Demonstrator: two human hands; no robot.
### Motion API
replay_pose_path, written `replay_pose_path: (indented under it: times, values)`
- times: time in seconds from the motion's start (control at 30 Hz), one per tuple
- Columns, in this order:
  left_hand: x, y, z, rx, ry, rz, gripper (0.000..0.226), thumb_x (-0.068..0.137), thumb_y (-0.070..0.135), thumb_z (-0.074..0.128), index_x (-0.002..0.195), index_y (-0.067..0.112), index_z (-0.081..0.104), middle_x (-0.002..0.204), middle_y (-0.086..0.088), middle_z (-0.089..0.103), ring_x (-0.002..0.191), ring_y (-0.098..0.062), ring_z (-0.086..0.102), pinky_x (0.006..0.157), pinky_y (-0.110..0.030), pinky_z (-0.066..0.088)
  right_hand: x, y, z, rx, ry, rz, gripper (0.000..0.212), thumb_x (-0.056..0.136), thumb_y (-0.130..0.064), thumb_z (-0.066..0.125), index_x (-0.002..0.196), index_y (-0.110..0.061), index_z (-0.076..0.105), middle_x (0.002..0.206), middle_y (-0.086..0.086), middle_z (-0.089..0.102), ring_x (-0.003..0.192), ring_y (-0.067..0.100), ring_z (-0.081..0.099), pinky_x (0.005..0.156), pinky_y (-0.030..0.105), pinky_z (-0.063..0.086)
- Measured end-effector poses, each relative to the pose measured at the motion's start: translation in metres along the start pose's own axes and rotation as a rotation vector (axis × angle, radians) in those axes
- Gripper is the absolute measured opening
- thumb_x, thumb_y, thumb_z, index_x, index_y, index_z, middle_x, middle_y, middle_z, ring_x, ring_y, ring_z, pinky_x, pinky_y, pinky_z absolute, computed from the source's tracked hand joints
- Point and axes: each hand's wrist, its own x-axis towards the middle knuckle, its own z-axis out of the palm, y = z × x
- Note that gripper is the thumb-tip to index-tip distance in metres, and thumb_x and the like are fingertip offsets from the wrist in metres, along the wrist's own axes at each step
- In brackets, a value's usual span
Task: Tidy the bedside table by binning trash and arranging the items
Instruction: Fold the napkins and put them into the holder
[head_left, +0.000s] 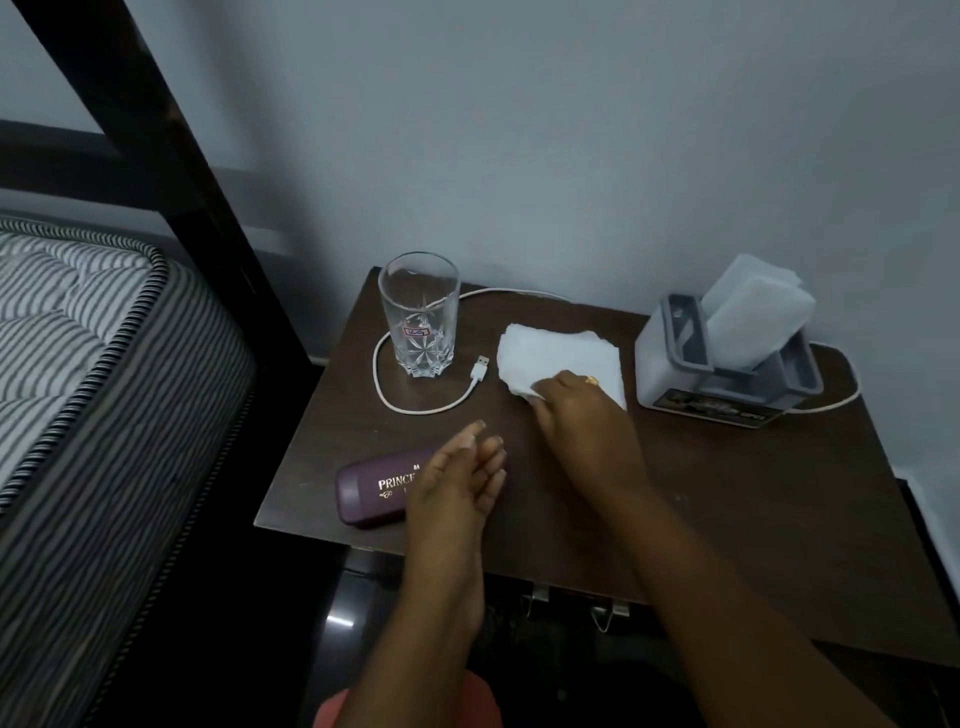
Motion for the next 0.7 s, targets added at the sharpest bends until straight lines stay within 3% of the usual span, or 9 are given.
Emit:
replay_pose_path:
  times: [0.1,0.23,0.33,0.4,0.53,0.7]
  values:
    - [-0.003,-0.014,0.008,0.132,-0.084,-0.165,0.020,0.096,0.017,0.045,0.108,0.011,0.059,0.092,-0.006,0.066,0.084,-0.015,0.062,0.075,-0.023,0.050,-0.038,0.001,-0.022,0.064,0.070,0.107,0.010,0.088,-0.018,0.059,0.093,-0.016,0.068,0.088,0.004,0.068,0.079,0.023,0.063,0.062,0.030,0.048]
    - [-0.009,-0.039,0.019,0.206,-0.147,-0.296,0.037,0.098,0.034,0.040,0.125,0.011,0.050,0.115,-0.010,0.059,0.102,-0.021,0.057,0.081,-0.026,0.048,-0.091,0.006,-0.049,0.209,0.033,0.272,0.014,0.087,-0.020,0.064,0.099,-0.020,0.070,0.096,-0.002,0.070,0.088,0.017,0.063,0.072,0.027,0.047]
    - [-0.005,-0.050,0.017,0.206,-0.211,-0.360,0.041,0.095,0.041,0.043,0.118,0.011,0.059,0.112,-0.007,0.069,0.093,-0.017,0.067,0.076,-0.026,0.054,-0.120,0.002,-0.062,0.474,-0.100,0.410,0.029,0.082,-0.032,0.068,0.111,-0.026,0.066,0.106,-0.019,0.060,0.101,0.003,0.055,0.084,0.015,0.040]
    - [-0.002,-0.053,0.013,0.240,-0.218,-0.354,0.035,0.097,0.034,0.043,0.115,0.010,0.062,0.103,-0.007,0.073,0.086,-0.016,0.071,0.069,-0.027,0.057,-0.133,-0.002,-0.066,0.579,-0.117,0.451,0.039,0.079,-0.033,0.072,0.116,-0.027,0.062,0.110,-0.021,0.055,0.104,0.002,0.054,0.089,0.017,0.044]
    - [-0.001,-0.052,0.008,0.297,-0.212,-0.298,0.028,0.100,0.021,0.037,0.110,0.013,0.062,0.092,0.000,0.073,0.076,-0.010,0.069,0.062,-0.024,0.052,-0.153,-0.005,-0.063,0.441,-0.127,0.302,0.049,0.075,-0.020,0.076,0.119,-0.028,0.055,0.116,-0.017,0.050,0.108,-0.001,0.044,0.086,0.004,0.035]
    - [0.002,-0.048,0.003,0.293,-0.225,-0.276,0.025,0.099,0.025,0.040,0.106,0.014,0.062,0.097,-0.002,0.071,0.080,-0.011,0.068,0.065,-0.024,0.055,-0.148,-0.008,-0.056,0.218,-0.098,0.163,0.035,0.078,-0.011,0.069,0.109,-0.020,0.056,0.112,-0.003,0.054,0.092,0.014,0.057,0.069,0.028,0.053]
